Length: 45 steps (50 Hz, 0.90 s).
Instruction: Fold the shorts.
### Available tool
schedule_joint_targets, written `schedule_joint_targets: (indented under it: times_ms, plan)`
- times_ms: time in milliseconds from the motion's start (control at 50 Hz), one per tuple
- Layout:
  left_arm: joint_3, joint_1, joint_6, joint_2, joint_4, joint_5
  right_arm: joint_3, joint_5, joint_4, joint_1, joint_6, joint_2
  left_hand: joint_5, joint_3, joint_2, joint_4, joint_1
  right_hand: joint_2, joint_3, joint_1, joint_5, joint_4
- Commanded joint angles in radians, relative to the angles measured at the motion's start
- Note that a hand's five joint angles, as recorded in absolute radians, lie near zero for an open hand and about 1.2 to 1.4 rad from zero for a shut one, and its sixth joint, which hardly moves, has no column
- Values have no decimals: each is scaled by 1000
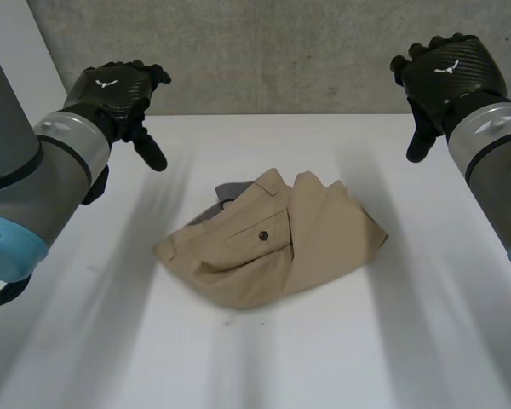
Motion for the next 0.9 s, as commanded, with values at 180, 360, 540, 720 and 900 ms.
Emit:
schedule_joint_targets:
  times_ms: [180,360,540,720,900]
  plan:
    - [8,31,-70,62,-61,44,-24,-1,9,-44,224,-3,-19,-36,-21,-22,-15,-49,-37,25,-66,-60]
    - [4,32,-80,67,-66,46,-24,-2,11,-43,218,-2,-13,-30,-15,-16,-9,-49,-37,25,-66,-60]
    - [-15,35,-16,-5,-102,162,-10,-89,52,-46,150,3,-1,-19,-3,-5,2,-49,-37,25,-66,-60]
    - [-18,6,116,-194,-125,178,9,-122,62,-36,135,10,69,52,67,66,73,-49,-37,25,-66,-60]
    - [2,-4,156,-364,-118,121,15,-122,60,-35,109,18,215,198,214,212,219,-49,-37,25,-66,-60]
